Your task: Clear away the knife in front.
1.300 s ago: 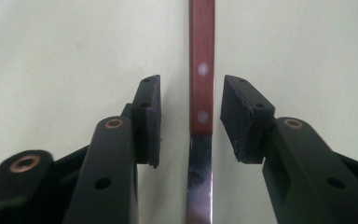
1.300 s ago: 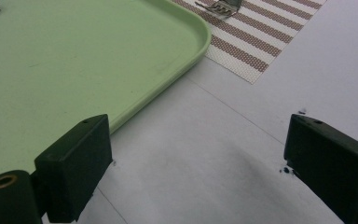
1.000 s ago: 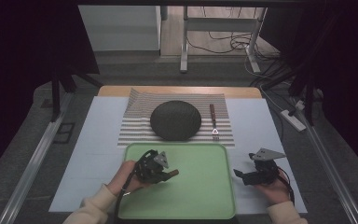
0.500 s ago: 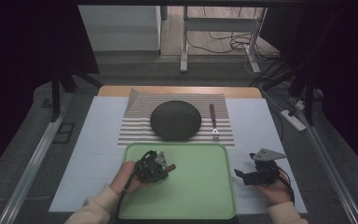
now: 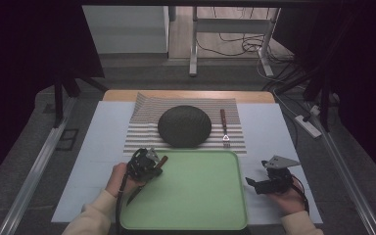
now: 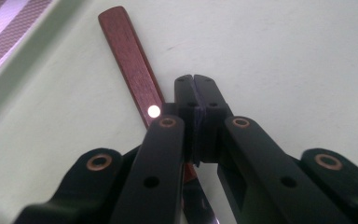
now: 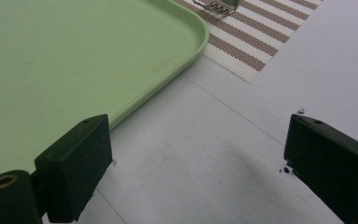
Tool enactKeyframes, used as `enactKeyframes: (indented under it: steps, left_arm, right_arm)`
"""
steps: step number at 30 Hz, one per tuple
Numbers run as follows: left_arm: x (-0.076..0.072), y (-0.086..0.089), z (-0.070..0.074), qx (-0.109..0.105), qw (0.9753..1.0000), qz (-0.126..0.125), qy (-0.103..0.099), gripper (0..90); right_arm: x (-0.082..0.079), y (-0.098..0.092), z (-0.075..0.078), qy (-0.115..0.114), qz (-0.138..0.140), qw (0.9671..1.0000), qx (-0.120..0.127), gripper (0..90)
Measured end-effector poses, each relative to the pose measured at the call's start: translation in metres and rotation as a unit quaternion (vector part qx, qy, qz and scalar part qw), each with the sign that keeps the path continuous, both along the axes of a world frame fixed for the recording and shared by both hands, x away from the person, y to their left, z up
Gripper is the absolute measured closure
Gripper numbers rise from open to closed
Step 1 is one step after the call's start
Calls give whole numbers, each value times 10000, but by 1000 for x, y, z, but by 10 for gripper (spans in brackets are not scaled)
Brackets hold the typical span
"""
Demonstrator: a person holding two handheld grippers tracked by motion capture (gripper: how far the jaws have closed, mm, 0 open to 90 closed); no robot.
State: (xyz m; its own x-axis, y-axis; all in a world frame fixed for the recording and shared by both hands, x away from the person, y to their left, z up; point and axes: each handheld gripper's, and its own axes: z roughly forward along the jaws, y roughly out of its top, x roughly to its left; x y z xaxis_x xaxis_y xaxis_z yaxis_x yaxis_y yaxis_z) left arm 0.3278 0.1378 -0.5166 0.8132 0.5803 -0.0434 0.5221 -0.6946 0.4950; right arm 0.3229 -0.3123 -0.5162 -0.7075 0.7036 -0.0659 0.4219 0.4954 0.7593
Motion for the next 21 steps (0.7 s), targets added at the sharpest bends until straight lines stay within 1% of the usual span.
enactKeyframes:
  steps: [5,9,17,21]
  left_arm:
    - [1,6,0,43,9999,100,-27,887]
    - [-1,13,0,61,9997,254,-33,887]
    - [-4,31,1,-26,9985,550,-18,887]
    - [-6,37,1,-45,9980,627,-7,888]
  right_arm:
    - [0,0,0,4,-13,10000,-5,76]
    - [0,0,0,10,5,10000,-16,76]
    - [0,0,0,3,2,10000,-10,76]
    - [1,0,0,6,-4,10000,-29,76]
